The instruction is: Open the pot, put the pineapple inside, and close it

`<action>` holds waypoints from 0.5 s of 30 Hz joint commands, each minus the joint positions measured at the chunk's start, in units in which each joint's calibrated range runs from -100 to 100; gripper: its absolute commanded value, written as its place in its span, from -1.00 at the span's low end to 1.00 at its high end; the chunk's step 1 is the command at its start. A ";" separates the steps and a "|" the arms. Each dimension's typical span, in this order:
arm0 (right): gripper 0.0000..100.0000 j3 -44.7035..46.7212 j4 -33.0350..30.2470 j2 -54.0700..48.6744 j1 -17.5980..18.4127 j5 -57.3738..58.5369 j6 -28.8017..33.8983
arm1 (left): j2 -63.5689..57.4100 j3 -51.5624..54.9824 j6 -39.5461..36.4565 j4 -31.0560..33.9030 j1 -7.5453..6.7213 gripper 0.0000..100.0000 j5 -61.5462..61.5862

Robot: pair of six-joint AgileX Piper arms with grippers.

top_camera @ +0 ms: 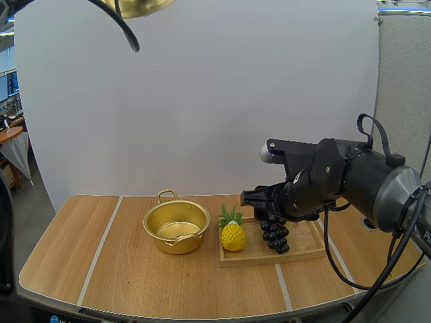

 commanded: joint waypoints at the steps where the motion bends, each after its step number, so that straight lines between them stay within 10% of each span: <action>1: 1.00 -1.28 0.40 1.16 0.81 -1.92 -0.56 | -0.30 -0.61 -0.41 0.11 -0.20 -1.00 -7.76; 15: 1.00 -15.94 2.11 20.67 7.41 2.31 3.21 | -0.30 -0.61 -0.41 0.11 -0.20 -1.00 -9.30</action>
